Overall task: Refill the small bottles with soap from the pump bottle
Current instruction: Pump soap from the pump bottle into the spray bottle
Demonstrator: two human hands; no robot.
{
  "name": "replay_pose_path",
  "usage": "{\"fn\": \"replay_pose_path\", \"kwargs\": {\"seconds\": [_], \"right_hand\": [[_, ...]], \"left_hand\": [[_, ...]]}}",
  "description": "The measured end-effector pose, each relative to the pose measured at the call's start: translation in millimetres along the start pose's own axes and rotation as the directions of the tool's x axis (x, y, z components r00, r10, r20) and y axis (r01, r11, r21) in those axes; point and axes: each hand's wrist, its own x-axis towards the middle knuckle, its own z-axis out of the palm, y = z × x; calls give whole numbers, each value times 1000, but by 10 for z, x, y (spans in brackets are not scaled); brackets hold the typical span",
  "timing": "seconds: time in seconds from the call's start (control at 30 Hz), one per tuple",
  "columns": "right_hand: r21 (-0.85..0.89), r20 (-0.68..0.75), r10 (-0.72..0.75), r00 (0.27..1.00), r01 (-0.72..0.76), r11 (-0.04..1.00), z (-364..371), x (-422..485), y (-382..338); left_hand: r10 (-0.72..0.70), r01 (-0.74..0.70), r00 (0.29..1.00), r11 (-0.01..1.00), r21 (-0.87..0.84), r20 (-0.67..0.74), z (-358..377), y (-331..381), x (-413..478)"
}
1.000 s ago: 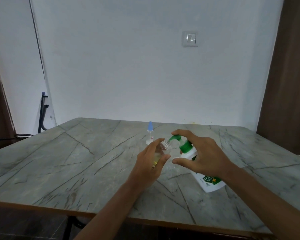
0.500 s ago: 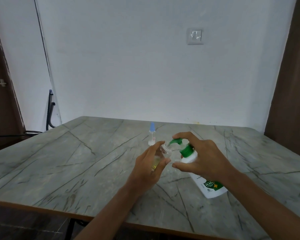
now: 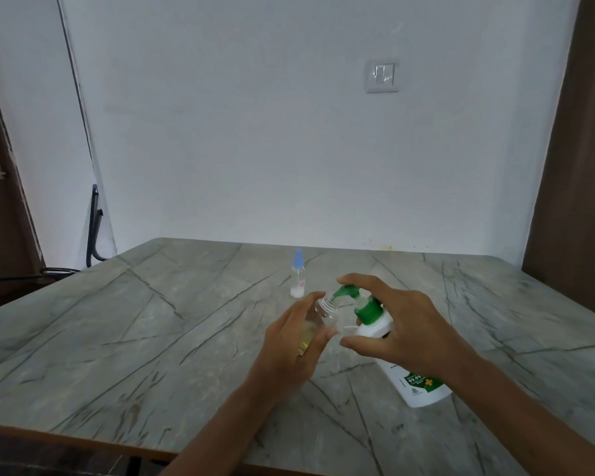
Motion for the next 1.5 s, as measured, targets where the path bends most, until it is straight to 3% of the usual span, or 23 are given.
{"fn": "replay_pose_path", "kwargs": {"seconds": [0.4,0.77,1.23,1.5], "right_hand": [[99,-11,24,1000,-22,995,-10,51,15],[18,13,-1,1000,0,1000,1,27,13],[112,-15,32,999,-30,993,0,31,31],[67,4,21,1000,-21,998,3,34,29]], "left_hand": [[18,-18,998,1000,-6,60,-17,15,-17],[7,-7,1000,1000,-2,5,0,-8,6],[59,-57,997,997,-46,48,-31,2,-21],[44,-43,999,998,-34,21,-14,-25,-11]]}}
